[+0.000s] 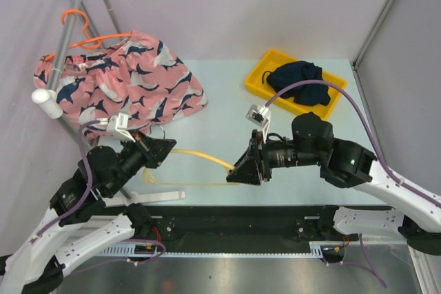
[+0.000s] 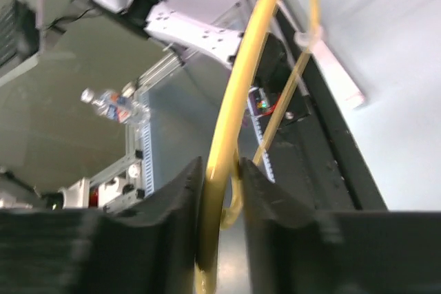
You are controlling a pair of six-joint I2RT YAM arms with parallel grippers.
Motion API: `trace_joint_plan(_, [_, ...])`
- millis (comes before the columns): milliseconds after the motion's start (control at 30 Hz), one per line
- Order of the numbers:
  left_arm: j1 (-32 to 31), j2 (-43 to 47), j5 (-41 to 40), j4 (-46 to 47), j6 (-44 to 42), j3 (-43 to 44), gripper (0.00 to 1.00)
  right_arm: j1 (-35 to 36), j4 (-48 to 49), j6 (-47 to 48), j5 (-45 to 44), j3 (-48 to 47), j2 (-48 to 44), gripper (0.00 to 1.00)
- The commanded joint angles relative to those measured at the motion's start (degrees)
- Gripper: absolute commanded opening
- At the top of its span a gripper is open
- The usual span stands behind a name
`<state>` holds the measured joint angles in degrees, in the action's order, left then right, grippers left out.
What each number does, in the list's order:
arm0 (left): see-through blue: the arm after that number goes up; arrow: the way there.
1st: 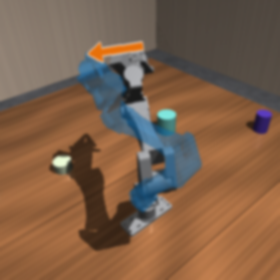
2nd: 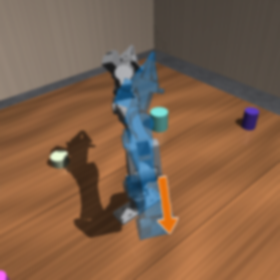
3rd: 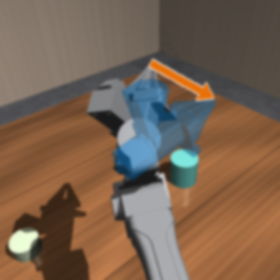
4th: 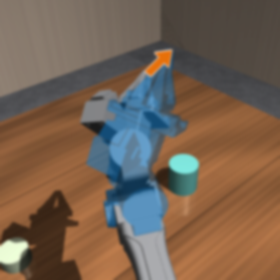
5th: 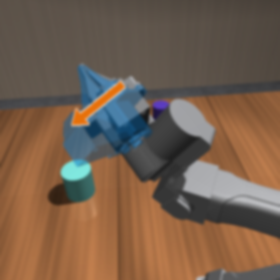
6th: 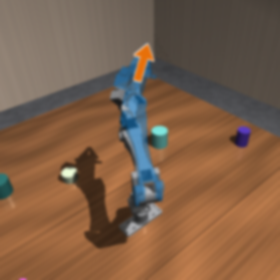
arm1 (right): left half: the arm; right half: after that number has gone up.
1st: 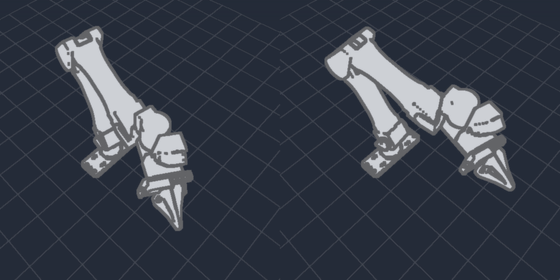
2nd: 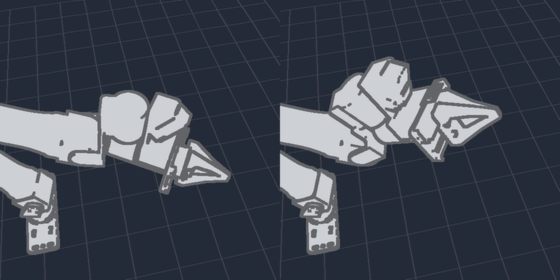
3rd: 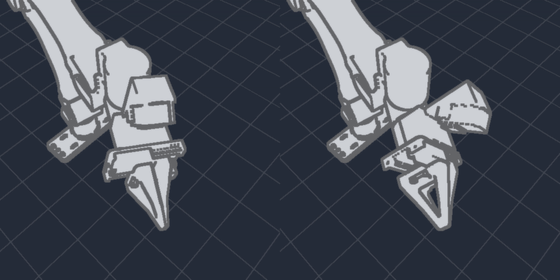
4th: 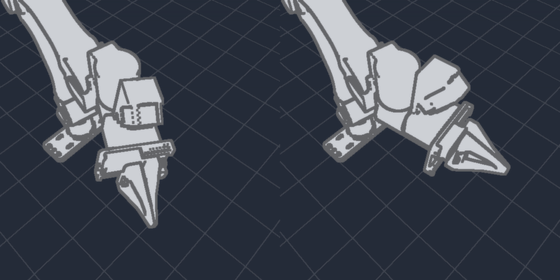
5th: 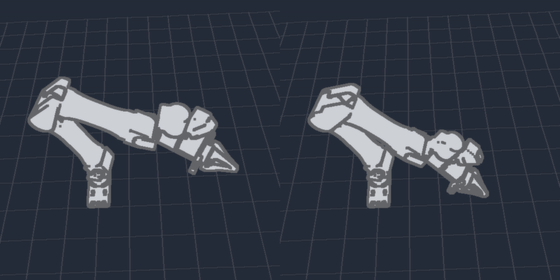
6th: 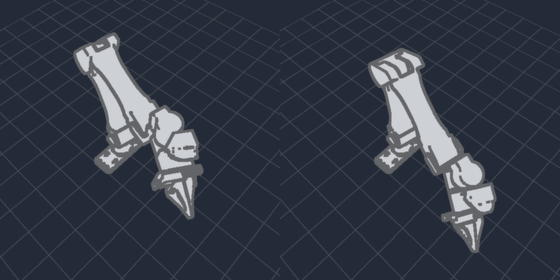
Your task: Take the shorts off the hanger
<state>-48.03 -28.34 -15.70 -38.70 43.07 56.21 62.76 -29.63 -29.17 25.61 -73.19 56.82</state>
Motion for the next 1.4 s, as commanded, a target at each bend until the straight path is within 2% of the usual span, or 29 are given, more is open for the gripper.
trace_joint_plan(0, [-0.2,0.5,2.5,4.0,1.6,0.5,0.0,0.3,1.6,1.9,-9.7,-0.6,0.1,0.24])
trace_joint_plan(33, [-0.2,0.6,2.7,4.2,1.7,0.5,0.0,0.3,1.3,2.0,-10.6,-0.6,0.0,0.13])
trace_joint_plan(100, [-0.2,0.6,3.2,4.5,2.0,0.5,0.01,0.3,0.3,3.0,-13.0,-0.6,-0.9,0.03])
trace_joint_plan(200, [-0.2,0.5,3.7,4.9,2.1,0.9,0.06,0.3,-2.0,3.5,-18.6,-0.6,-2.3,0.0])
trace_joint_plan(233, [-0.2,0.5,3.8,4.9,1.9,1.1,0.16,0.3,-2.6,4.0,-20.4,-0.6,-2.7,0.0])
trace_joint_plan(300, [-0.2,0.6,4.1,4.7,1.9,1.5,0.28,0.3,-4.5,4.7,-25.4,-0.6,-3.6,0.0])
trace_joint_plan(333, [-0.2,0.7,4.5,4.7,1.9,1.7,0.41,0.2,-5.3,5.2,-27.9,-0.6,-3.9,0.0])
trace_joint_plan(400, [-0.2,1.2,4.8,4.5,1.9,2.2,0.53,-0.3,-7.4,5.7,-33.8,-0.6,-4.4,0.0])
trace_joint_plan(433, [-0.2,1.4,5.0,4.2,2.0,2.3,0.64,-0.6,-8.0,6.0,-35.3,-0.6,-4.5,0.0])
trace_joint_plan(500, [-0.2,2.1,5.8,3.9,2.0,2.7,0.73,-1.7,-9.3,6.7,-40.2,-0.6,-4.6,0.0])
trace_joint_plan(633, [-0.2,4.0,8.8,3.1,1.4,2.9,0.8,-3.7,-8.6,7.3,-45.3,-0.6,-4.5,0.0])
trace_joint_plan(733, [-0.2,6.3,12.2,2.5,0.7,2.3,0.83,-5.7,-4.9,8.8,-42.0,-0.6,-4.8,0.0])
trace_joint_plan(800, [-0.2,7.7,15.2,2.7,0.4,1.5,0.86,-7.3,0.4,9.6,-34.3,-0.6,-4.9,0.0])
trace_joint_plan(1000, [-0.2,15.2,20.7,2.7,-0.4,-0.6,0.92,-17.2,17.0,3.7,-3.9,-0.6,-0.7,0.0])
trace_joint_plan(1033, [-0.2,16.1,20.8,2.2,-0.5,-0.5,0.94,-17.9,22.7,2.3,4.8,-0.6,0.6,0.0])
trace_joint_plan(1100, [-0.2,18.6,20.5,0.0,-1.1,0.1,0.96,-18.6,28.7,-0.6,11.2,-0.9,3.7,0.0])
trace_joint_plan(1133, [-0.2,19.3,20.3,-0.8,-1.3,0.4,0.96,-18.3,34.1,-2.5,13.5,-1.1,4.4,0.0])
trace_joint_plan(1367, [-0.2,23.9,18.8,-6.1,-1.6,2.8,0.98,-16.3,43.8,-3.3,11.8,-3.8,10.1,0.0])
